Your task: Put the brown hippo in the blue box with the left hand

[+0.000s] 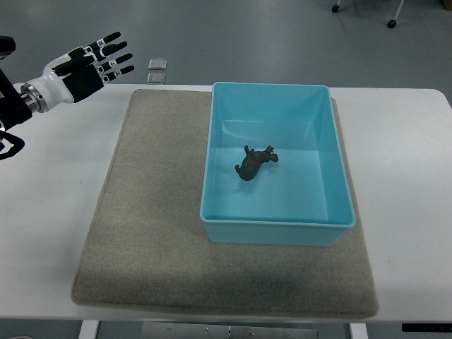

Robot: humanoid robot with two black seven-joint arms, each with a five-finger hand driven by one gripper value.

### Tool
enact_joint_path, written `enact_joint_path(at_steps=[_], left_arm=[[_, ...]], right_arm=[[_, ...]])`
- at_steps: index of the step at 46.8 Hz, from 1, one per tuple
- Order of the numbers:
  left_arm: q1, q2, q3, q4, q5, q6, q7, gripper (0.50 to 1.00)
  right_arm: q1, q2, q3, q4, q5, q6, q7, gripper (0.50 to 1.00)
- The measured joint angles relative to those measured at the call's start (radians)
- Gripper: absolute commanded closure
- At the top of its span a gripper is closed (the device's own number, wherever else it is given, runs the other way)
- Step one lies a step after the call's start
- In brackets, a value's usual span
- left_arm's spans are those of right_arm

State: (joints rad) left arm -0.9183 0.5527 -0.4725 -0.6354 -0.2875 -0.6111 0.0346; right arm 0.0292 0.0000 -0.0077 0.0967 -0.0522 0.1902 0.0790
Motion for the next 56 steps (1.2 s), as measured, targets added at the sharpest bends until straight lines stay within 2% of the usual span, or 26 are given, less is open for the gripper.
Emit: enact_joint_path(at_steps=[8,56], left_arm=[[0.005,-0.035,-0.015,0.0,0.0,0.0,0.0,0.5],[0.038,-0.028,-0.072,0.006,0.001,0.0,-0.004,0.5]], right_arm=[[0.0,0.0,0.0,0.0,0.0,0.0,0.0,0.564],[-0.001,0.0,0.005,0.012,-0.004,0.001,-0.002,0.564]])
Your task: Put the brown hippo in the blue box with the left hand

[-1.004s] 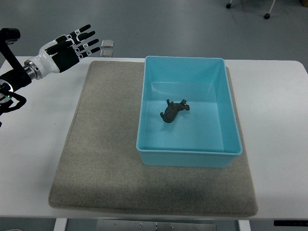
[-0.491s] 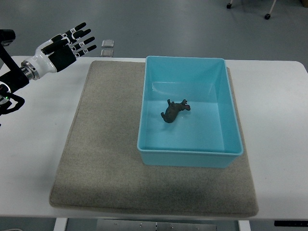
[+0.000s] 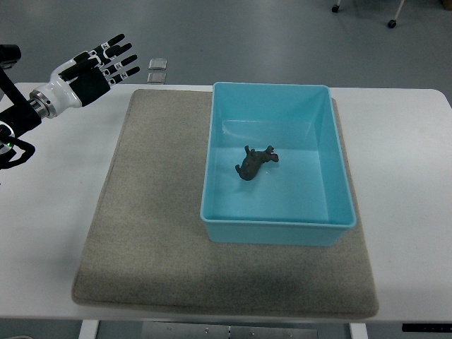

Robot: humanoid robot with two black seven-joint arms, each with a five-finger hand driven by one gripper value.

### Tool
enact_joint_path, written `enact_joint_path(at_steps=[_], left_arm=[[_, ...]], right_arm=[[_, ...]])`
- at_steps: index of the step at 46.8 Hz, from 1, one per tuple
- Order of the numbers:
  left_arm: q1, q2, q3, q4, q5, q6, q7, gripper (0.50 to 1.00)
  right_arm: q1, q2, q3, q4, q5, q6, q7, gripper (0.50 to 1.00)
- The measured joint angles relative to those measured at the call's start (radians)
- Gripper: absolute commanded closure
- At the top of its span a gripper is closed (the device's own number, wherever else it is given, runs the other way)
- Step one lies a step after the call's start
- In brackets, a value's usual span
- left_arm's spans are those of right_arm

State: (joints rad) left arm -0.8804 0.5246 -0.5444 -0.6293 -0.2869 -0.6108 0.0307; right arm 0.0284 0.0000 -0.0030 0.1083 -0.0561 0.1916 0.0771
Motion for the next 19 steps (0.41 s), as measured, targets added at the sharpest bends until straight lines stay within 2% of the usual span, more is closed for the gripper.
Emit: enact_joint_path(at_steps=[19], left_arm=[[-0.002,-0.006,0.0,0.0,0.001,0.0,0.0,0.5]], right_arm=[[-0.005,0.0,-0.001,0.004,-0.001,0.0,0.006,0.564]])
